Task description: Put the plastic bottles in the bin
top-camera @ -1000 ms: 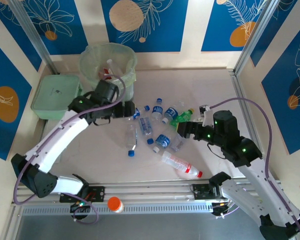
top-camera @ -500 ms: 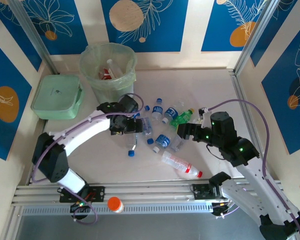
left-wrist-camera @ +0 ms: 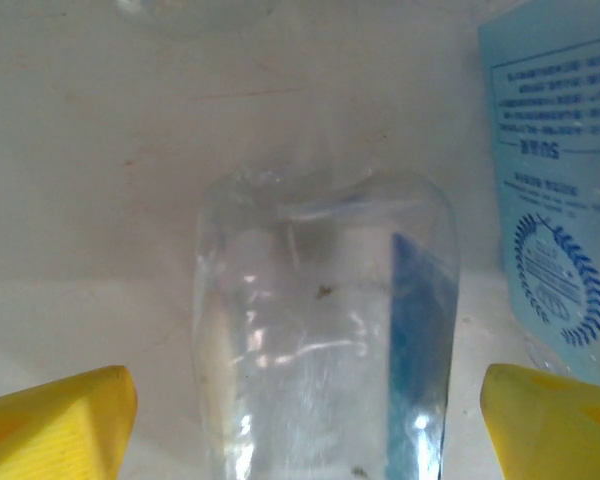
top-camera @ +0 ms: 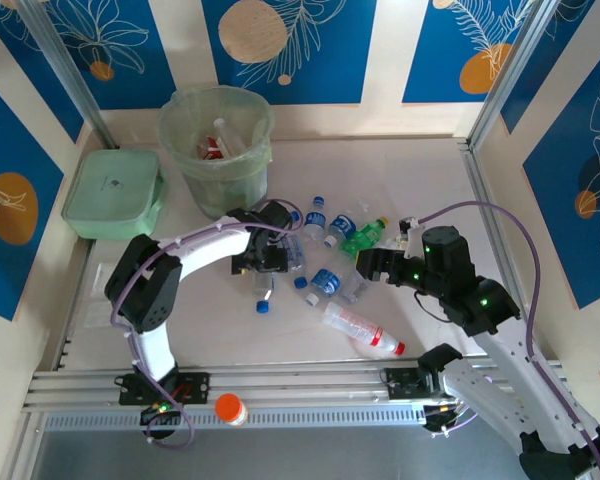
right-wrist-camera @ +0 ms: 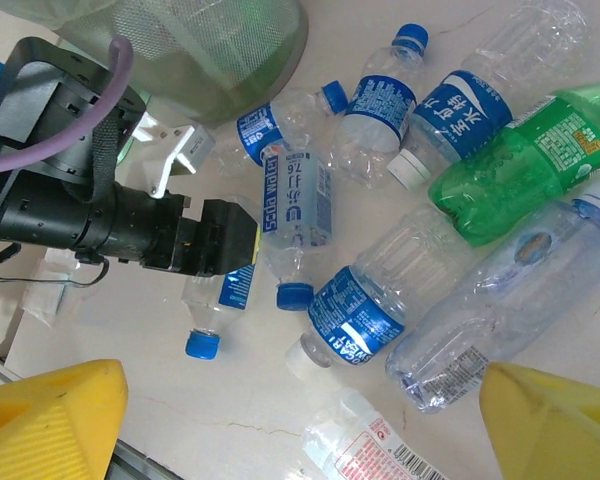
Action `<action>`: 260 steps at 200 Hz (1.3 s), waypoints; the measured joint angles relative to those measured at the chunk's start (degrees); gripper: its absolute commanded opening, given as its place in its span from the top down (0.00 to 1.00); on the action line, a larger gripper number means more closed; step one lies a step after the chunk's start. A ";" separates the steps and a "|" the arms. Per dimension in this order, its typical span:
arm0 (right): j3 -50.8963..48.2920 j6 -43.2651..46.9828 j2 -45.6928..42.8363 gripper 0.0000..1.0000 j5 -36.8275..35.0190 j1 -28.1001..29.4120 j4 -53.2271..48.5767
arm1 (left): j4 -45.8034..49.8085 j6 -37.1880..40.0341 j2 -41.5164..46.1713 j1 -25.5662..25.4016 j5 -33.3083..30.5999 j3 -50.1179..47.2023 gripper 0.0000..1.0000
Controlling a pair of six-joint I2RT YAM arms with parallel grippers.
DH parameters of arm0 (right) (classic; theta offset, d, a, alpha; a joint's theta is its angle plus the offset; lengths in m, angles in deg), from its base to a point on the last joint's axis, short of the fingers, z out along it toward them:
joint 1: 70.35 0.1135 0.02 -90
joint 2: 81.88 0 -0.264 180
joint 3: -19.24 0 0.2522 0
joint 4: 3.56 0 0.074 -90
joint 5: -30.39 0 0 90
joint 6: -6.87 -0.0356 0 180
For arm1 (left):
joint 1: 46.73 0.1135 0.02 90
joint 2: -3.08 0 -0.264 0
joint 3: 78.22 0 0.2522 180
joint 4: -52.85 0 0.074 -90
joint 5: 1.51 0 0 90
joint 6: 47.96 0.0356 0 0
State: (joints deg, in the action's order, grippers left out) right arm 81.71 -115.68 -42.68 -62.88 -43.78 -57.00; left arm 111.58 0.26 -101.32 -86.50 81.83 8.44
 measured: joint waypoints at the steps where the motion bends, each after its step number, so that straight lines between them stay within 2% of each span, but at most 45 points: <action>1: 0.00 0.00 0.00 0.09 0.00 -0.02 -0.02 | -0.04 0.00 -0.04 0.00 0.04 0.00 0.15; 117: -0.85 0.00 0.02 0.09 0.04 -0.83 -0.02 | -3.91 -0.37 -1.27 0.52 1.09 -0.17 0.47; 173: -0.85 0.00 0.00 0.09 0.07 -0.83 -0.09 | -3.74 0.09 0.63 0.66 1.22 -1.92 0.50; 201: -0.85 0.00 -0.04 0.09 0.11 -0.83 -0.24 | -2.64 2.14 6.36 0.66 1.01 -4.07 0.50; 260: -0.83 -0.04 0.00 0.09 2.75 -0.83 0.87 | -5.29 14.27 28.33 0.63 2.80 -4.98 0.55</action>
State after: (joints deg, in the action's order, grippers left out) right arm 80.88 -115.73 -42.68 -60.13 -44.61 -56.13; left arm 106.29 14.54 -73.00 -85.86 84.63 3.46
